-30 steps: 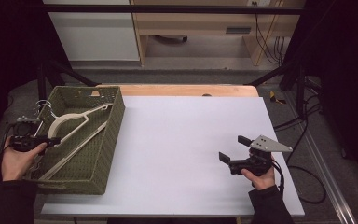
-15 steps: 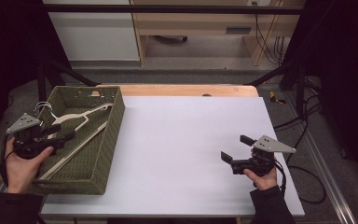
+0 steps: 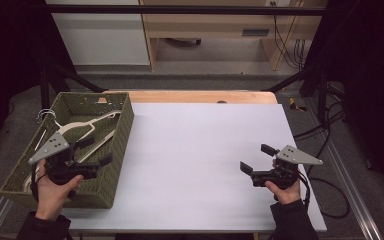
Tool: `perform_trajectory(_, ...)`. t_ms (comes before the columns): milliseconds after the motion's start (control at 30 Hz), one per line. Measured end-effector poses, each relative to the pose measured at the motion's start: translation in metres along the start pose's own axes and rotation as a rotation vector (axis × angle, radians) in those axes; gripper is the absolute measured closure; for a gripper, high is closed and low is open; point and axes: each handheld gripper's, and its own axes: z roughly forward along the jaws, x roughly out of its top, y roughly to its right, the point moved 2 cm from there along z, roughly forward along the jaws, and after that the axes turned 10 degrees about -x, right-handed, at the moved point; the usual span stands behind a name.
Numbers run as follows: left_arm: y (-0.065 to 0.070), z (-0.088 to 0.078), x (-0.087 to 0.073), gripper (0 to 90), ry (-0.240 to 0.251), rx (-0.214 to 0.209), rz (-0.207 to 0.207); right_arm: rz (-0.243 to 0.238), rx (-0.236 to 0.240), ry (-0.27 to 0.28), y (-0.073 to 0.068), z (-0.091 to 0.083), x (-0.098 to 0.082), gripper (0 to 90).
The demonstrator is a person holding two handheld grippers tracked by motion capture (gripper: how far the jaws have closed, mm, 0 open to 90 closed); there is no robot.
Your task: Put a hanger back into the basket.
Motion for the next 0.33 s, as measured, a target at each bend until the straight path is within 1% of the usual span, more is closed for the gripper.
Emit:
perform_trajectory(67, 0.004, 0.004, -0.002, 6.4, 0.002, -0.011, -0.002, 0.001, -0.003, 0.001, 0.001, -0.002, 0.0, 1.1)
perform_trajectory(100, 0.007, 0.007, -0.004, 5.8, 0.0, -0.02, 0.007, 0.008, -0.004, 0.004, 0.001, -0.002, 0.0, 1.0)
perform_trajectory(133, 0.009, 0.01, -0.005, 5.6, 0.001, -0.025, 0.007, 0.009, -0.005, 0.006, 0.001, -0.003, 0.0, 1.0)
perform_trajectory(200, 0.011, 0.014, -0.008, 5.5, -0.009, -0.034, 0.019, -0.003, -0.005, 0.008, 0.002, -0.004, 0.0, 0.9)
perform_trajectory(233, 0.012, 0.015, -0.009, 5.5, -0.012, -0.033, 0.02, 0.001, -0.006, 0.005, 0.002, -0.004, -0.001, 0.8)
perform_trajectory(267, 0.012, 0.017, -0.011, 5.5, -0.012, -0.031, 0.017, -0.012, -0.003, 0.008, 0.002, -0.004, -0.001, 0.8)
perform_trajectory(300, 0.012, 0.018, -0.012, 5.5, -0.013, -0.032, 0.013, -0.003, -0.004, 0.004, 0.001, -0.005, -0.001, 0.7)
perform_trajectory(333, 0.011, 0.019, -0.014, 5.5, -0.004, -0.037, 0.005, -0.007, -0.003, 0.006, 0.002, -0.005, -0.001, 0.7)
